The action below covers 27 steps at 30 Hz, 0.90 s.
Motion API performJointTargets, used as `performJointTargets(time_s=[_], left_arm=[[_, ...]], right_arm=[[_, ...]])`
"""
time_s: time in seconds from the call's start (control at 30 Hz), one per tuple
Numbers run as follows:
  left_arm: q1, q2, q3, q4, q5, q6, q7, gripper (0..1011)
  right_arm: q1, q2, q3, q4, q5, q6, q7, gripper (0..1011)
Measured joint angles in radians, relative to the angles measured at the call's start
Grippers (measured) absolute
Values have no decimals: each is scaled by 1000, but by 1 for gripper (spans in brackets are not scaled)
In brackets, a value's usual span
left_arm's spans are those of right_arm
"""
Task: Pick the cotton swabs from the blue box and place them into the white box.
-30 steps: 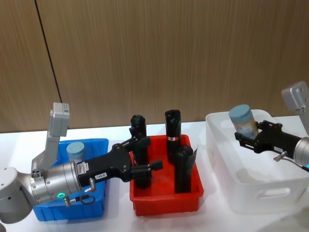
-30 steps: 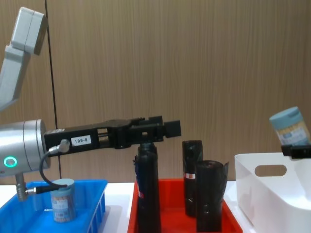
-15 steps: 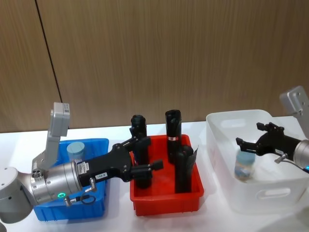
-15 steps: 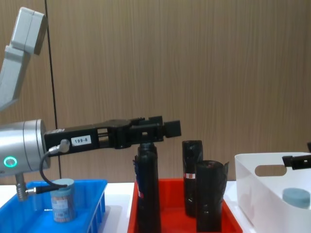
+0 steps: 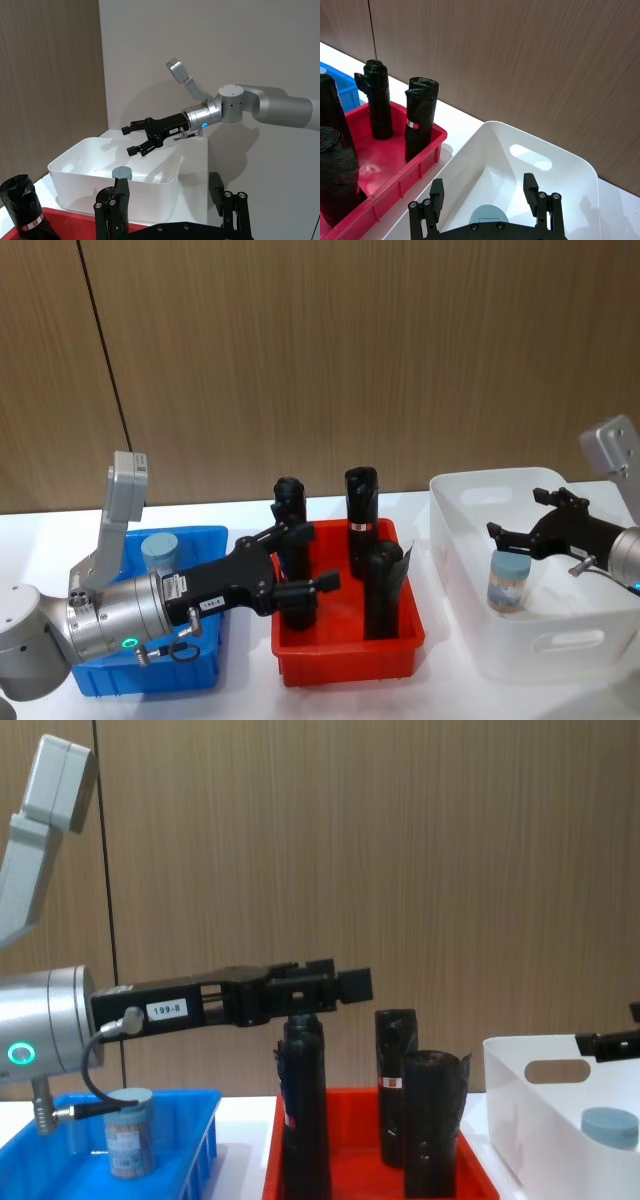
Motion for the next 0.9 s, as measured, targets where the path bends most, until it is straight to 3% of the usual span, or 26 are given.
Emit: performJointTargets(time_s=[0.37,0.9], left_arm=[[8,1,3,-14,9,0,33,1004],[61,6,24,-104,80,-4,245,1004]], right_arm=[[-27,-5,1,-33,4,-9,-24,1001],[-175,-37,13,-202,39,-59,-153,1001]])
